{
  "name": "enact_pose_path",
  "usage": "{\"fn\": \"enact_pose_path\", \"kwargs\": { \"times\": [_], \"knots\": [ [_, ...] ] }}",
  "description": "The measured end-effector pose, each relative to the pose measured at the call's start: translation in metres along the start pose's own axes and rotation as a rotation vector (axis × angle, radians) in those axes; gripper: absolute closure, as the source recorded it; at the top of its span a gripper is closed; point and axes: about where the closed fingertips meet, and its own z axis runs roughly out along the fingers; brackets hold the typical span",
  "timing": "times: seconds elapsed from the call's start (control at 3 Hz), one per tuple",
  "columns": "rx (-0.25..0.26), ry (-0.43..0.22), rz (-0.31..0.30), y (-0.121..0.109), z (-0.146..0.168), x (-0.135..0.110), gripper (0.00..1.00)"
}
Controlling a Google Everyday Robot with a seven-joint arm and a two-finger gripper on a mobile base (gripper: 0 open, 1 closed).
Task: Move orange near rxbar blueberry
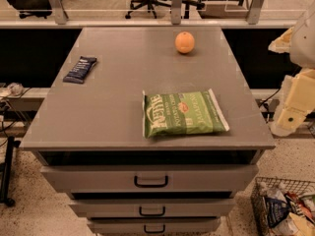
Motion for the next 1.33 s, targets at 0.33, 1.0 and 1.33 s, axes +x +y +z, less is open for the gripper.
{"fn": "enact_pose_path", "kwargs": {
  "times": [0.33,1.0,1.33],
  "knots": [
    [0.007,-0.01,-0.008,-0.002,0.002,-0.002,0.0],
    [0.067,-0.24,0.028,-0.08,0.07,-0.038,0.0],
    [0.114,-0.364,0.038,-0.136,0.099,-0.066,0.0]
  ]
}}
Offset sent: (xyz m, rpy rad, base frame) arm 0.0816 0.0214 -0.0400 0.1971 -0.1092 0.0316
